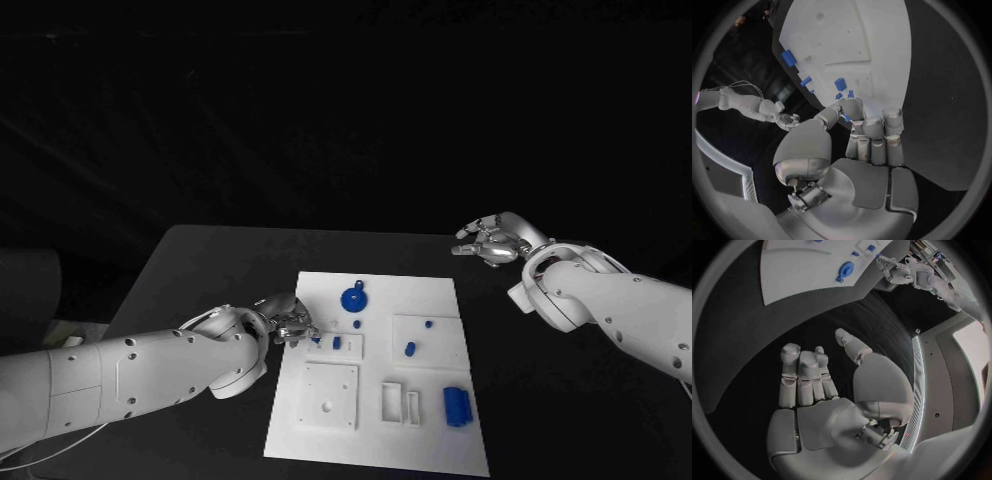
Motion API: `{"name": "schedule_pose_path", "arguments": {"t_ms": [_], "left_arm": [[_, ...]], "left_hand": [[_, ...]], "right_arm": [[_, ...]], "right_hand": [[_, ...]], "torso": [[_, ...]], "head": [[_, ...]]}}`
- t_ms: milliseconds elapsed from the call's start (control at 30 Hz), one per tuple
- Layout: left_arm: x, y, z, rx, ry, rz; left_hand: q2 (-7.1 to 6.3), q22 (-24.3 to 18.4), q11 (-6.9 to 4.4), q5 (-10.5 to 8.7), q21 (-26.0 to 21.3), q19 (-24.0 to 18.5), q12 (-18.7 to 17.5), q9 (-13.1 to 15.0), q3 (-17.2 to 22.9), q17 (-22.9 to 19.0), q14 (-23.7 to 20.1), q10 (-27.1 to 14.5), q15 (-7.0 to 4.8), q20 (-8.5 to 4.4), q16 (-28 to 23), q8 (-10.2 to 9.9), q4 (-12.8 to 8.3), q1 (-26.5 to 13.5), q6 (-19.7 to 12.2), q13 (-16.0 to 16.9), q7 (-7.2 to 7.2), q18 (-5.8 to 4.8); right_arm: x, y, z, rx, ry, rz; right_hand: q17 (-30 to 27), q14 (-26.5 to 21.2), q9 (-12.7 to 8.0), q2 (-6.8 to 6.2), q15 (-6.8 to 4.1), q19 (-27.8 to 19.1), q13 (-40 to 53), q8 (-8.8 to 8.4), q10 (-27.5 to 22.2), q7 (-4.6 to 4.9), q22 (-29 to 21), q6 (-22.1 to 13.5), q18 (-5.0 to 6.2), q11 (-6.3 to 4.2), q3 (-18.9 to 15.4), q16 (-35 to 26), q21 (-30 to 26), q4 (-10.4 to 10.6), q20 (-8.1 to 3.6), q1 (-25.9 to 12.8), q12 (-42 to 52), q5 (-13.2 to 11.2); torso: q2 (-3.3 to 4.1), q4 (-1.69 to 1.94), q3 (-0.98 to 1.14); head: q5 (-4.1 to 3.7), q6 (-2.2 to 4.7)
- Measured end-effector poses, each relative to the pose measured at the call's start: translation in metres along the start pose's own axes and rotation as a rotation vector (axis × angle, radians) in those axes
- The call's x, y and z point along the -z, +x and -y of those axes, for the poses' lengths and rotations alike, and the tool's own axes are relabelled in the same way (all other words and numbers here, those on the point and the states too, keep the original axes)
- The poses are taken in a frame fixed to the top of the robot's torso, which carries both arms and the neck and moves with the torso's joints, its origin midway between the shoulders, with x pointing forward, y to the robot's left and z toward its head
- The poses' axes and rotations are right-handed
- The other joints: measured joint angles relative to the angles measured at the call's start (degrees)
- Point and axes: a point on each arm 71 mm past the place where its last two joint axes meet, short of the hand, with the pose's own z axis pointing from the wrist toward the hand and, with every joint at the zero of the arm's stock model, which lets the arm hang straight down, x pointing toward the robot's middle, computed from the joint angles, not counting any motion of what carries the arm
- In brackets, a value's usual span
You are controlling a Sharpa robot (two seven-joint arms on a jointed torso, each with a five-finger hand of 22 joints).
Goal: Assemble the parts on the task board
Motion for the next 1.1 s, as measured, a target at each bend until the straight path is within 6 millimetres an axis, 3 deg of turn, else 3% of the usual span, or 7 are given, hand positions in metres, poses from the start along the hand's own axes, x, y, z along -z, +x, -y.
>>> {"name": "schedule_pose_path", "arguments": {"t_ms": [667, 1100], "left_arm": [[-0.008, 0.010, 0.002, -0.065, 0.025, 0.014], [-0.009, 0.014, 0.003, -0.095, 0.034, 0.016]], "left_hand": [[-0.25, 0.0, 0.03, 0.10, 0.0, 0.2, 0.0, 0.0, 0.2, 0.0, 0.2, 0.0, 0.18, -0.19, 0.0, 0.2, 0.2, 0.3, 0.1, 0.0, -0.07, -0.31], [-0.25, 0.0, 0.06, 0.10, 0.0, 0.2, 0.0, 0.0, 0.2, 0.0, 0.2, 0.1, 0.14, -0.19, 0.0, 0.2, 0.2, 0.3, 0.1, 0.0, -0.07, 0.07]], "right_arm": [[0.001, -0.001, 0.002, 0.001, 0.003, 0.001], [0.001, -0.001, 0.003, 0.001, 0.004, 0.001]], "right_hand": [[0.0, 0.0, 0.0, 0.00, 0.00, -0.1, 0.0, 0.00, 0.0, -0.01, 0.0, 0.0, 0.00, 0.00, 0.0, 0.0, 0.0, 0.0, 0.08, 0.0, 0.0, 0.0], [0.0, 0.0, 0.0, 0.00, 0.00, -0.1, 0.0, 0.00, 0.0, -0.01, 0.0, 0.0, 0.00, 0.00, 0.0, 0.0, 0.0, 0.0, 0.08, 0.0, 0.0, 0.0]], "torso": [[-0.01, 0.04, -0.02], [-0.03, 0.03, -0.01]], "head": [[-0.43, -0.31], [-0.58, -0.40]]}}
